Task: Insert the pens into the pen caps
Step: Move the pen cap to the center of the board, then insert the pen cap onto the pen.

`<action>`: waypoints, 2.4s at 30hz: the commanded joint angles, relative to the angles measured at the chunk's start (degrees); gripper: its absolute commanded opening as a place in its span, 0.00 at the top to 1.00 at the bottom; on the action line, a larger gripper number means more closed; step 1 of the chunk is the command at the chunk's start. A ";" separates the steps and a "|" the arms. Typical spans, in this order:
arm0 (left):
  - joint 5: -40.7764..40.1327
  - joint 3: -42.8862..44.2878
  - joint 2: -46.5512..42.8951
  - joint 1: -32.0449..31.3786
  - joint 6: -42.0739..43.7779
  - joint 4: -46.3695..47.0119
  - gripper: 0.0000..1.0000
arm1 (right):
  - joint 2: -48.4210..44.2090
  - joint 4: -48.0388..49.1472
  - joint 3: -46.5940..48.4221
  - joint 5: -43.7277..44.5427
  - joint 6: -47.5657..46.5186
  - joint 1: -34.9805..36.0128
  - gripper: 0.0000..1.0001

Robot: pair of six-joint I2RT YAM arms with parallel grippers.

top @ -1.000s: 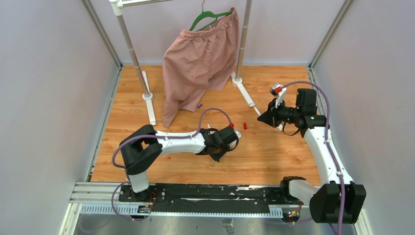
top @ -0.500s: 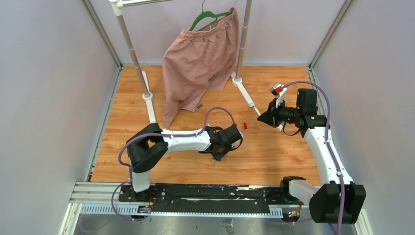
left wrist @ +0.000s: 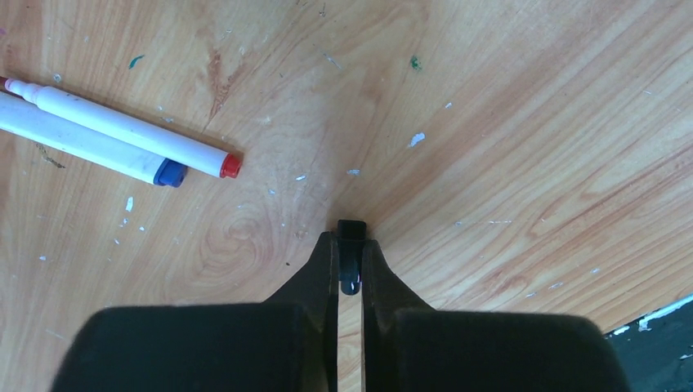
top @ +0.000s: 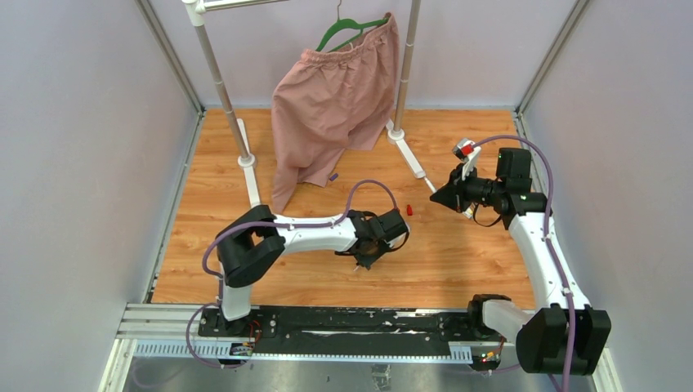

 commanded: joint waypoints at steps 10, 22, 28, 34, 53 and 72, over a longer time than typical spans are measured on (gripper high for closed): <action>3.65 -9.37 -19.11 -0.01 0.90 14.17 1.00 | -4.53 -1.10 1.03 -9.06 -2.49 -1.42 1.00; 7.37 -19.61 -44.85 9.19 1.26 50.05 1.00 | -3.64 3.60 13.64 -19.70 4.77 -1.25 1.00; 9.80 -23.73 -47.89 11.55 -1.37 70.18 1.00 | -3.03 20.30 9.32 -23.37 18.77 3.32 1.00; 11.39 -28.68 -48.06 12.19 -8.21 85.91 1.00 | -3.28 28.10 4.27 -24.68 24.82 6.63 1.00; 1.77 -32.72 -28.62 12.24 -28.52 122.81 1.00 | -2.85 51.33 -4.55 -23.64 33.75 13.53 1.00; 3.31 -35.90 -27.96 12.24 -28.18 123.96 1.00 | 0.26 31.04 1.46 -26.34 19.61 17.96 1.00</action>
